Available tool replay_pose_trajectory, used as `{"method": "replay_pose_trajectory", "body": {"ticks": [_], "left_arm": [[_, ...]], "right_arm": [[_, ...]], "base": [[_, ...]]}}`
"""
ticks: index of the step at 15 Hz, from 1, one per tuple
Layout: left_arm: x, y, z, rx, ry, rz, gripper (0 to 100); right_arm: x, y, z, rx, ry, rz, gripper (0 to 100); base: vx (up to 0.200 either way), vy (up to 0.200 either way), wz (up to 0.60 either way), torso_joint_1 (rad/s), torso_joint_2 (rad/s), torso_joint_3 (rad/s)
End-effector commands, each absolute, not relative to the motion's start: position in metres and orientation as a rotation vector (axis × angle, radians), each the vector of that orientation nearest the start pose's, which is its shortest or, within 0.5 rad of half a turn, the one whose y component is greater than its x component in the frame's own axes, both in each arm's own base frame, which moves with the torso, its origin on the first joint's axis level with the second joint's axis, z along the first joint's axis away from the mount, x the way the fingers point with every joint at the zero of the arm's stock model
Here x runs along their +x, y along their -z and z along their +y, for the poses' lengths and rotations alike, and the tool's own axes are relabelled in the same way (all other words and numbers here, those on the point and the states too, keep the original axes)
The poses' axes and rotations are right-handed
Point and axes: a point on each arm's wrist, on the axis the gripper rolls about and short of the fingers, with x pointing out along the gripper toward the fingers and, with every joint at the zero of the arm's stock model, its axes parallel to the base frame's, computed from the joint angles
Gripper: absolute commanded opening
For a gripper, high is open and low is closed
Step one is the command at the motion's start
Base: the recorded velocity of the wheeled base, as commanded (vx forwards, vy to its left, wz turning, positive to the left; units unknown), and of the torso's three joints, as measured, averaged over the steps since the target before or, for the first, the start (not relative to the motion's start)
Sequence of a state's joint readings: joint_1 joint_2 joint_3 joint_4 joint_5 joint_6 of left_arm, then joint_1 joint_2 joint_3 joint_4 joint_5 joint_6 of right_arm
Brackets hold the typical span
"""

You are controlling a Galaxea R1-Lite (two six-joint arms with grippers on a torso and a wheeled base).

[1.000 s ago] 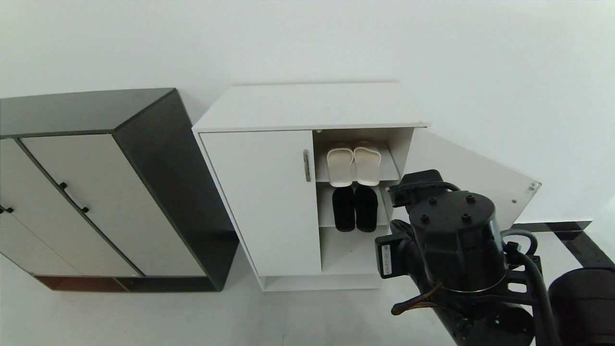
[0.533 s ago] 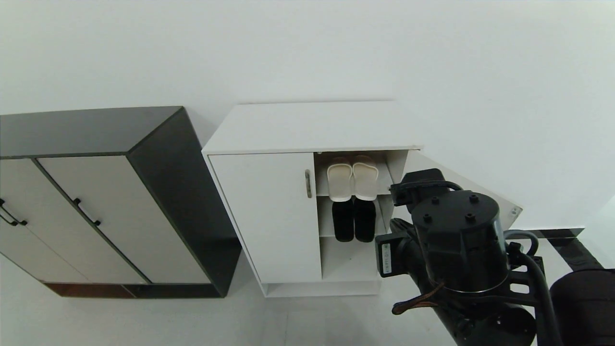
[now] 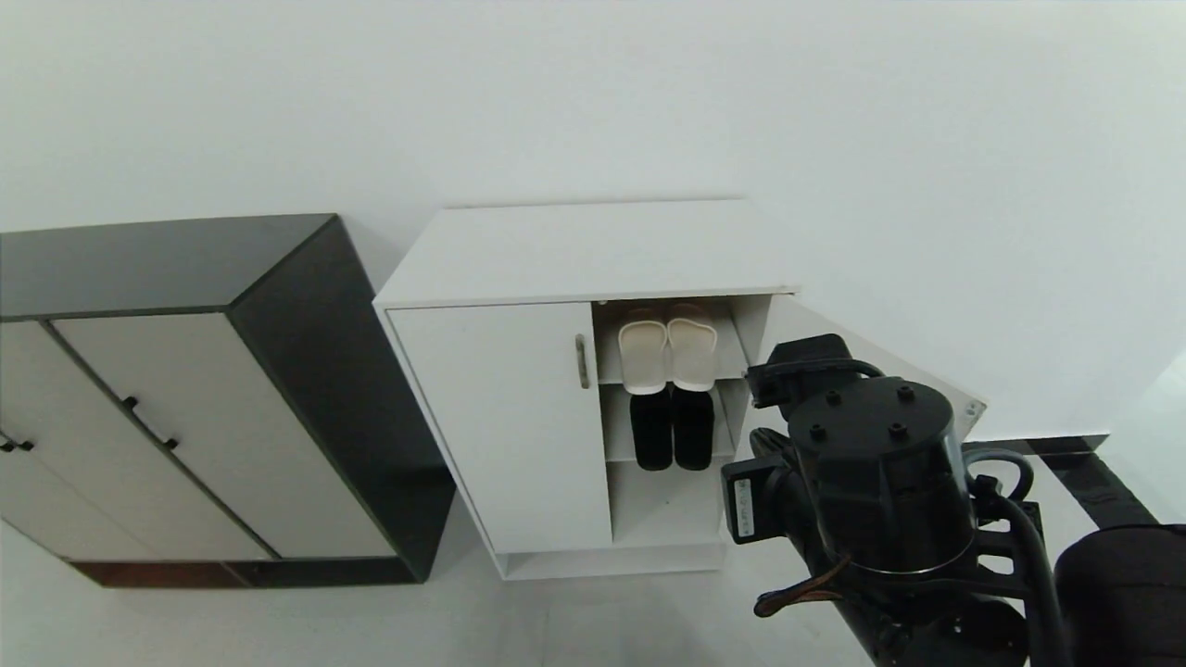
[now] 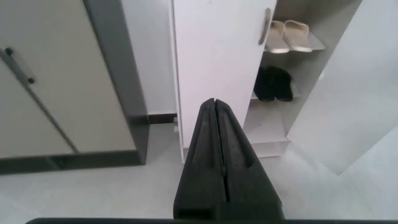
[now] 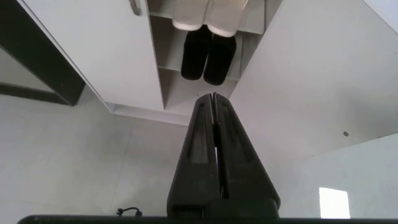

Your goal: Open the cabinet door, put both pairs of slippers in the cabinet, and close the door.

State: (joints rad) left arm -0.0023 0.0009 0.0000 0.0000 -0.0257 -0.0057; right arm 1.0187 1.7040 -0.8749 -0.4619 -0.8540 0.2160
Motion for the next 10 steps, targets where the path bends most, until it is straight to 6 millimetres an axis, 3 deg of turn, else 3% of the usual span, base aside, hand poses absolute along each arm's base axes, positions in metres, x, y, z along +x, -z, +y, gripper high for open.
{"method": "replay_pose_trajectory", "body": {"ticks": [1, 3, 7, 10], "left_arm": [[-0.023, -0.076, -0.001, -0.006, 0.029, 0.002, 0], [-0.023, -0.076, -0.001, -0.006, 0.029, 0.002, 0], [-0.023, -0.076, 0.000, -0.008, 0.028, 0.002, 0], [-0.023, -0.076, 0.000, -0.012, 0.028, 0.002, 0]], "right_arm": [[0.173, -0.185, 0.248, -0.085, -0.136, 0.235, 0], [0.177, -0.185, 0.246, -0.089, -0.122, 0.233, 0], [0.197, -0.190, 0.230, -0.085, -0.088, 0.234, 0], [0.228, -0.202, 0.207, -0.028, -0.106, 0.253, 0]], "base": [[0.000, 0.000, -0.60, 0.007, 0.00, 0.002], [0.000, 0.000, -0.60, 0.012, 0.00, -0.005], [0.000, 0.000, 0.00, 0.000, 0.00, 0.000], [0.000, 0.000, 0.00, 0.000, 0.00, 0.000]]}}
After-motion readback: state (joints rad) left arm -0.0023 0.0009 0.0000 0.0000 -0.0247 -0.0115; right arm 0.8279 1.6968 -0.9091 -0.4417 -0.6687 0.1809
